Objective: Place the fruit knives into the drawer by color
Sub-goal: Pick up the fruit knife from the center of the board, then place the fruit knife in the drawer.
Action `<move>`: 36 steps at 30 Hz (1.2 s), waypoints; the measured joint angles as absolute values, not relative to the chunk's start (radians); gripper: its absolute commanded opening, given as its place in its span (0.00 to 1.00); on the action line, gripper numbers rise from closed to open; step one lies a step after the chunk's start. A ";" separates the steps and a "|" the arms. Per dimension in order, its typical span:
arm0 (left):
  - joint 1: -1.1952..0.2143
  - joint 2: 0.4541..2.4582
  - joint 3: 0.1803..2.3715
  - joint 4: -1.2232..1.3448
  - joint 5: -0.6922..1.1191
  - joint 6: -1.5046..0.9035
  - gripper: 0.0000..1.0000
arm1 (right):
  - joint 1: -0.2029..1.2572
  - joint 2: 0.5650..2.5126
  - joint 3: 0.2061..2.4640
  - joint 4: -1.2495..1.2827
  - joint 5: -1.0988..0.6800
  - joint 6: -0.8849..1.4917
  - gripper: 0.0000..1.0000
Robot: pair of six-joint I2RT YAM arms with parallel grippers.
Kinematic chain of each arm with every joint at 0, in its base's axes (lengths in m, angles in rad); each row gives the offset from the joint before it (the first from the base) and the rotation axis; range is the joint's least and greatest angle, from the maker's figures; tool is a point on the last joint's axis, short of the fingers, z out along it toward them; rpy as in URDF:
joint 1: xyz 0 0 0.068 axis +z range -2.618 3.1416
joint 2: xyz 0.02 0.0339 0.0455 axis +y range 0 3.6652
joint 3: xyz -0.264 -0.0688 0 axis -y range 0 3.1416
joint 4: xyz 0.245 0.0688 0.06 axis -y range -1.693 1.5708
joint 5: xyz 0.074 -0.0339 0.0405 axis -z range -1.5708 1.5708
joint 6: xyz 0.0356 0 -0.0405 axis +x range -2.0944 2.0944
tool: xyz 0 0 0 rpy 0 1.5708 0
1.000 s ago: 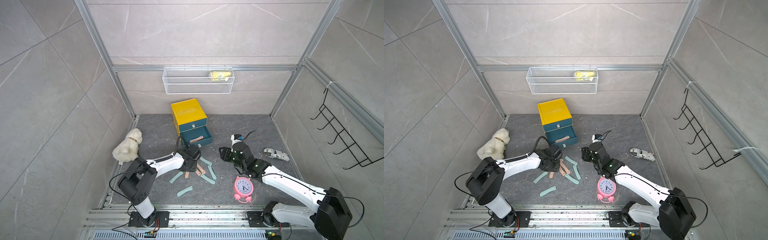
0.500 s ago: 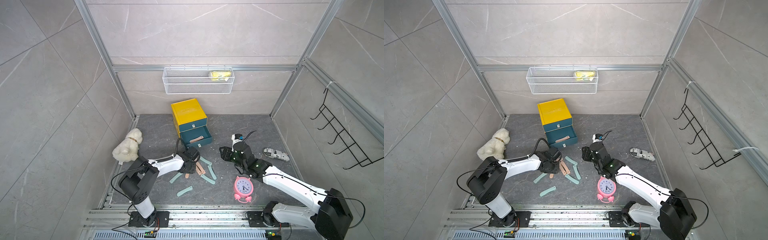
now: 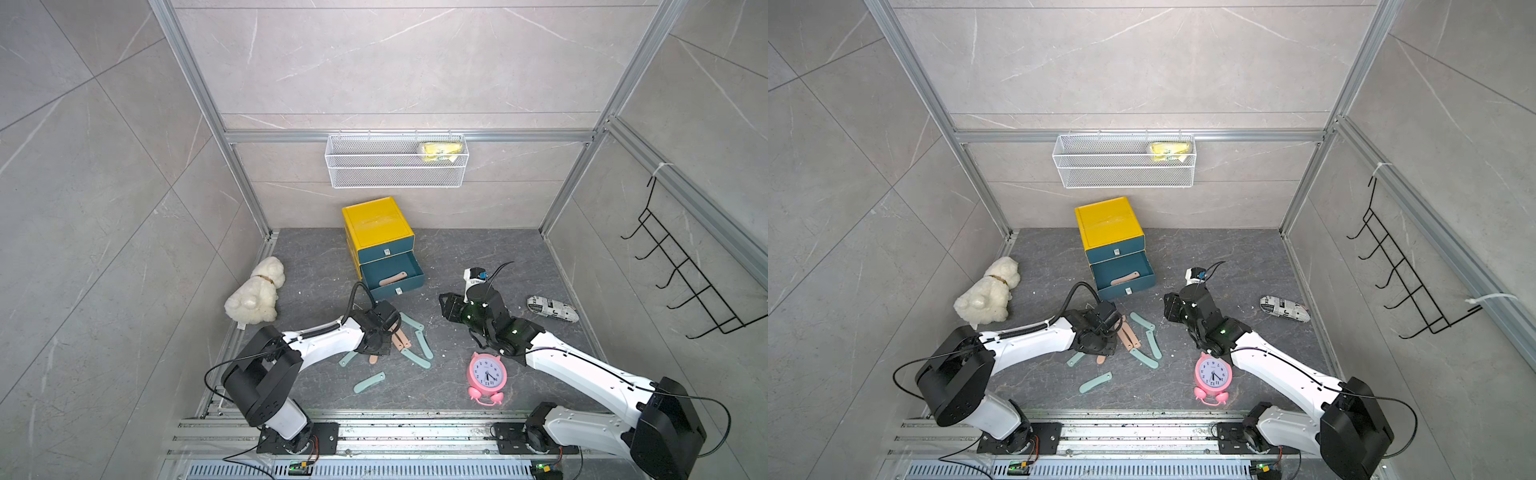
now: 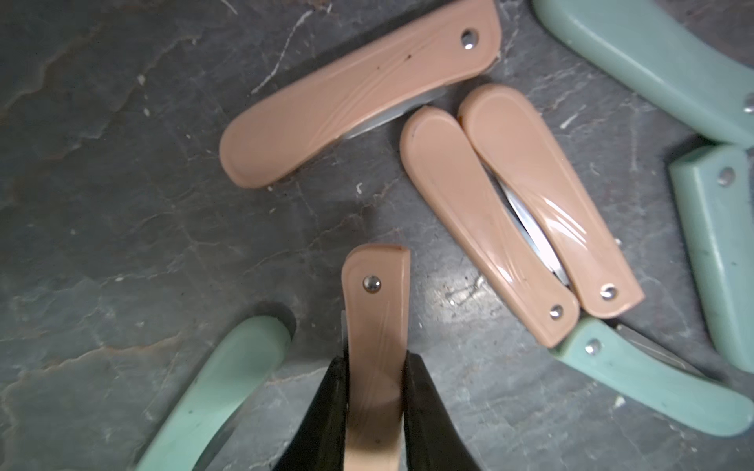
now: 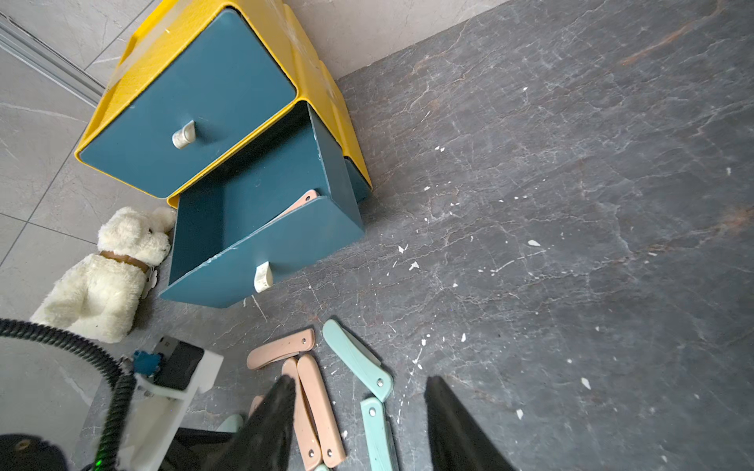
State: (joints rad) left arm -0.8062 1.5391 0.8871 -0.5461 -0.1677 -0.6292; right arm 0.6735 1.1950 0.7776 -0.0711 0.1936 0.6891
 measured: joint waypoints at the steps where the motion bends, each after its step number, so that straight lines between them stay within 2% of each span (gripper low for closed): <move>1: -0.814 1.522 0.893 -0.566 -0.178 -0.630 0.22 | 0.673 1.195 0.778 -0.071 0.194 0.689 0.54; 7: -0.847 1.444 1.013 -0.679 -0.228 -0.626 0.22 | 0.673 1.195 0.778 -0.071 0.194 0.689 0.54; 12: -0.846 1.453 1.229 -0.747 -0.279 -0.577 0.22 | 0.672 1.195 0.778 -0.071 0.194 0.690 0.54; 22: -0.760 1.730 1.611 -0.694 -0.400 -0.380 0.21 | 0.665 1.195 0.778 -0.071 0.193 0.697 0.54; 31: -0.742 1.955 1.798 -0.683 -0.550 -0.223 0.22 | 0.662 1.195 0.778 -0.072 0.192 0.700 0.54; 32: -0.742 1.966 1.805 -0.684 -0.554 -0.216 0.24 | 0.661 1.195 0.778 -0.072 0.189 0.701 0.54; 34: -0.742 1.983 1.811 -0.690 -0.561 -0.209 0.36 | 0.661 1.195 0.778 -0.072 0.188 0.701 0.55; 36: -0.742 1.990 1.812 -0.702 -0.561 -0.209 0.43 | 0.661 1.195 0.778 -0.072 0.181 0.700 0.56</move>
State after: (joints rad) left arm -0.7418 1.9900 1.8118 -0.7017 -0.5610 -0.2089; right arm 0.6613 1.1950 0.7776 -0.0715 0.1814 0.7002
